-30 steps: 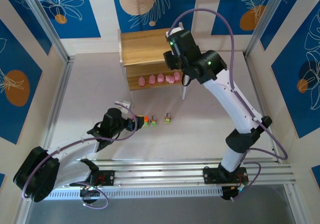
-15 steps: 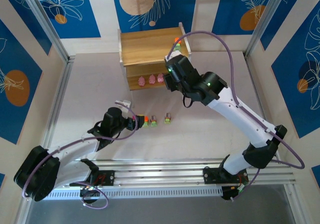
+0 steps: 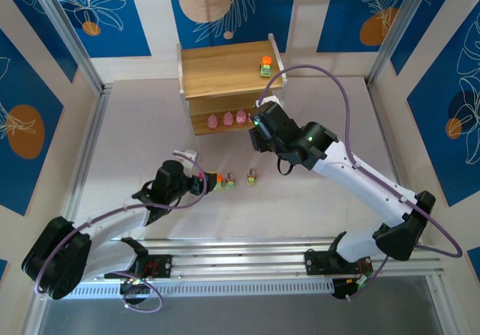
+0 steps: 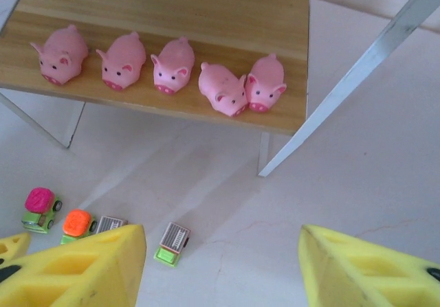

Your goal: Place and organize the plastic toys onto the shelf

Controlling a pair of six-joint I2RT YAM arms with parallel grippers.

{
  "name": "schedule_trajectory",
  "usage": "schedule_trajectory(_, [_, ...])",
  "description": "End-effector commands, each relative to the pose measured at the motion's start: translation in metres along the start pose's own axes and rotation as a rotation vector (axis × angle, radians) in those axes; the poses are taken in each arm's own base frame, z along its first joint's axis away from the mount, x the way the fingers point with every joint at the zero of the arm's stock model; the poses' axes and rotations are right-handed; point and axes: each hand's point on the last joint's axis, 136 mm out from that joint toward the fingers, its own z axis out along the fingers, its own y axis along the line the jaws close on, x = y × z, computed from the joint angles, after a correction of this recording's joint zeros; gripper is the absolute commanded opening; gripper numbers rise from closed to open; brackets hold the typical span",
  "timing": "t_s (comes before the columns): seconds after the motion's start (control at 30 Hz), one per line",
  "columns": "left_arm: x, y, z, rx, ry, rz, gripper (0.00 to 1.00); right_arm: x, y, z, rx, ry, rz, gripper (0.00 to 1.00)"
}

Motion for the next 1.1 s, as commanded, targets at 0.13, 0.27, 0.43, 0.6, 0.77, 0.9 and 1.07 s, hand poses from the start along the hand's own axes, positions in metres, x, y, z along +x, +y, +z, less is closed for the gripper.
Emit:
schedule_trajectory(0.13, [-0.015, 0.001, 0.001, -0.01, -0.03, 0.005, 0.92, 0.019, 0.008, 0.007, -0.039, 0.031, 0.115, 0.64])
schedule_trajectory(0.27, [-0.015, 0.001, 0.001, -0.01, -0.03, 0.003, 0.92, 0.031, 0.007, 0.016, -0.017, 0.063, 0.142, 0.65])
schedule_trajectory(0.43, [-0.015, 0.001, 0.001, -0.01, -0.03, 0.004, 0.92, 0.045, 0.009, 0.027, -0.002, 0.105, 0.163, 0.65])
schedule_trajectory(0.6, [-0.014, 0.002, 0.001, -0.011, -0.027, 0.003, 0.92, 0.056, 0.013, 0.036, 0.003, 0.138, 0.18, 0.62])
schedule_trajectory(0.77, [-0.014, 0.001, 0.001, -0.009, -0.027, 0.003, 0.92, 0.066, 0.017, 0.045, 0.004, 0.168, 0.189, 0.58])
schedule_trajectory(0.9, [-0.014, 0.002, 0.001, -0.009, -0.026, 0.001, 0.92, 0.072, 0.021, 0.052, 0.006, 0.189, 0.189, 0.55])
schedule_trajectory(1.07, [-0.014, 0.001, 0.001, -0.006, -0.027, 0.0, 0.92, 0.078, 0.026, 0.06, 0.01, 0.21, 0.187, 0.52])
